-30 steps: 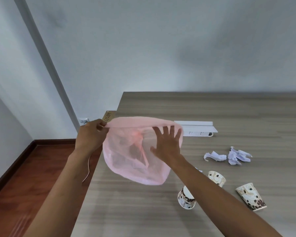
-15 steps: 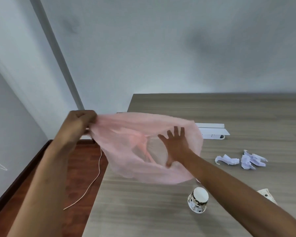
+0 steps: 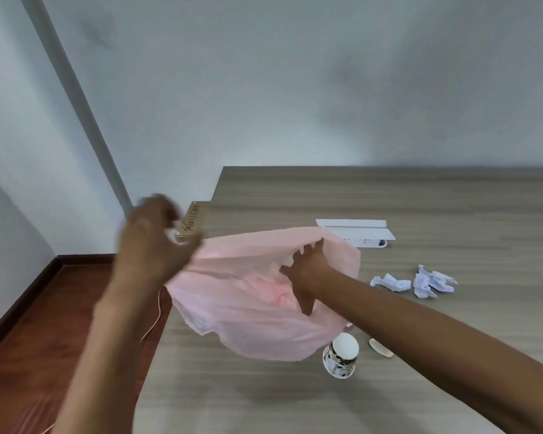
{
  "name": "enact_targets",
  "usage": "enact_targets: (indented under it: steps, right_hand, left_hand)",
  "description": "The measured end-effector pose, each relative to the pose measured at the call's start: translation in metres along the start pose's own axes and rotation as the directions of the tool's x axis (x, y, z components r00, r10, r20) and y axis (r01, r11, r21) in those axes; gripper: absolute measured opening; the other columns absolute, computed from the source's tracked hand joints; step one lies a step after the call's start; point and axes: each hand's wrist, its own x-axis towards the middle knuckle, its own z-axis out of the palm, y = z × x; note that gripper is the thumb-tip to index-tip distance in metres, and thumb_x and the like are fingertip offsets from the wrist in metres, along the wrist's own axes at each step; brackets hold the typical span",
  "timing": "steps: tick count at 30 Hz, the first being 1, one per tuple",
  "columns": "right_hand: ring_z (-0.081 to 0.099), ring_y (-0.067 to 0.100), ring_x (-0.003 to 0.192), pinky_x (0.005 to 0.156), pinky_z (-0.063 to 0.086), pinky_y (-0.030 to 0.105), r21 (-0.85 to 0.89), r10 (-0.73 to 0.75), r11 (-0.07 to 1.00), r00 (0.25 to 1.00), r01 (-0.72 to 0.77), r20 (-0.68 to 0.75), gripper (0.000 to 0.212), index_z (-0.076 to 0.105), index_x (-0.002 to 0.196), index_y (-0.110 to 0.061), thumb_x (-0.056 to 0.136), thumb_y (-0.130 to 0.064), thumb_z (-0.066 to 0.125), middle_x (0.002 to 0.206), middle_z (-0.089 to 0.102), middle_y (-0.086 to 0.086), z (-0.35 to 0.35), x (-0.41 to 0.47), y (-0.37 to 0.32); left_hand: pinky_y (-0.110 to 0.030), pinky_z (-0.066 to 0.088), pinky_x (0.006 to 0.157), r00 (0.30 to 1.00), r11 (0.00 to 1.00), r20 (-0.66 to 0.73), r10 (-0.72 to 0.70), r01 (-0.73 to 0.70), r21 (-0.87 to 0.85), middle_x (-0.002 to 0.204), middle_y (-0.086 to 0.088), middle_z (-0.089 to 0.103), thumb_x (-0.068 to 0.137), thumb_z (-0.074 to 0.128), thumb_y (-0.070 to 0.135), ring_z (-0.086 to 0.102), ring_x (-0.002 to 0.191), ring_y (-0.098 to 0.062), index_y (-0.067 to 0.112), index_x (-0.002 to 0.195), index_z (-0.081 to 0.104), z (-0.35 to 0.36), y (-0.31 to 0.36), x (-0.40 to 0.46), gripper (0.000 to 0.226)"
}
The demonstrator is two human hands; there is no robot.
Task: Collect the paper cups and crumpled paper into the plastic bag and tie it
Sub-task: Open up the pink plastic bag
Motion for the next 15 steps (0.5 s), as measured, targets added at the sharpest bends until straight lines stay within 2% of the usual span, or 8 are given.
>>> enact_targets:
  steps: [1,2,3,4,6,10,13,15]
  right_hand:
    - [0.009,0.045,0.146,0.112,0.002,0.066,0.019,-0.003,1.000,1.000,0.003,-0.008,0.107,0.009,0.154,-0.034,0.072,-0.058,0.073,0.160,0.014,0.018,-0.003,-0.001,0.001]
    - [0.013,0.044,0.146,0.113,0.003,0.064,0.035,-0.003,0.999,1.000,0.003,-0.012,0.106,0.009,0.154,-0.034,0.072,-0.056,0.073,0.159,0.015,0.019,-0.005,-0.002,0.004]
    - [0.015,0.043,0.145,0.114,0.004,0.062,0.044,-0.002,0.999,1.000,0.003,-0.011,0.105,0.009,0.154,-0.033,0.073,-0.055,0.072,0.158,0.017,0.020,-0.005,-0.003,0.006]
    - [0.017,0.043,0.144,0.115,0.006,0.060,0.047,0.001,0.999,1.000,-0.001,-0.015,0.101,0.010,0.154,-0.034,0.075,-0.054,0.071,0.157,0.019,0.019,-0.006,-0.003,0.009]
    - [0.020,0.041,0.143,0.115,0.008,0.057,0.038,0.015,0.999,0.999,-0.014,-0.029,0.095,0.014,0.153,-0.035,0.078,-0.056,0.068,0.155,0.025,0.016,-0.004,-0.003,0.015]
    - [0.016,0.041,0.145,0.116,0.008,0.060,0.075,0.026,0.997,0.998,-0.030,0.056,0.103,0.010,0.154,-0.036,0.074,-0.057,0.072,0.159,0.019,0.013,0.007,-0.003,0.031]
    - [0.022,0.040,0.143,0.116,0.016,0.055,0.112,0.001,0.994,0.997,-0.009,0.076,0.097,0.012,0.153,-0.038,0.078,-0.050,0.071,0.157,0.024,0.010,0.020,-0.004,0.039]
    - [0.026,0.036,0.143,0.115,0.021,0.049,0.120,-0.012,0.993,0.992,-0.003,0.127,0.085,0.013,0.154,-0.037,0.085,-0.045,0.064,0.156,0.028,0.010,0.033,-0.008,0.048]
  left_hand:
    - [-0.021,0.044,0.069,0.973,0.988,0.195,0.127,-0.106,-0.113,0.080,0.001,0.064,0.077,0.076,0.022,0.058,0.074,-0.005,0.013,0.084,0.062,0.013,0.021,-0.012,0.018]
    - [-0.020,0.047,0.071,0.864,0.977,0.458,0.209,-0.159,-0.144,0.081,0.004,0.068,0.082,0.070,0.021,0.061,0.076,-0.004,0.014,0.084,0.066,0.033,0.039,-0.023,0.008]
    - [-0.024,0.050,0.078,0.696,0.972,0.681,0.225,-0.207,-0.110,0.089,0.003,0.071,0.087,0.064,0.019,0.063,0.083,-0.005,0.014,0.088,0.070,0.057,0.051,-0.032,0.008]
    - [-0.028,0.050,0.085,0.553,0.969,0.814,0.177,-0.241,-0.047,0.100,0.001,0.072,0.091,0.059,0.018,0.064,0.094,-0.012,0.014,0.095,0.072,0.082,0.053,-0.034,0.015]
    - [-0.030,0.048,0.090,0.441,0.965,0.897,0.032,-0.246,0.087,0.116,-0.003,0.069,0.095,0.053,0.014,0.062,0.105,-0.022,0.014,0.108,0.072,0.122,0.040,-0.028,0.022]
    - [-0.030,0.048,0.092,0.411,0.984,0.906,-0.100,-0.095,0.152,0.115,-0.007,0.071,0.098,0.056,0.028,0.062,0.091,-0.016,0.015,0.127,0.059,0.169,0.006,-0.017,0.033]
    - [-0.035,0.035,0.111,0.509,0.935,0.858,-0.066,-0.270,0.232,0.145,-0.005,0.050,0.083,0.073,0.041,0.046,0.130,-0.024,0.029,0.148,0.038,0.186,-0.024,-0.013,0.074]
    - [-0.046,0.027,0.117,0.523,0.872,0.846,-0.107,-0.359,0.332,0.155,-0.011,0.034,0.082,0.071,0.044,0.032,0.142,-0.032,0.038,0.153,0.022,0.190,-0.045,-0.007,0.087]
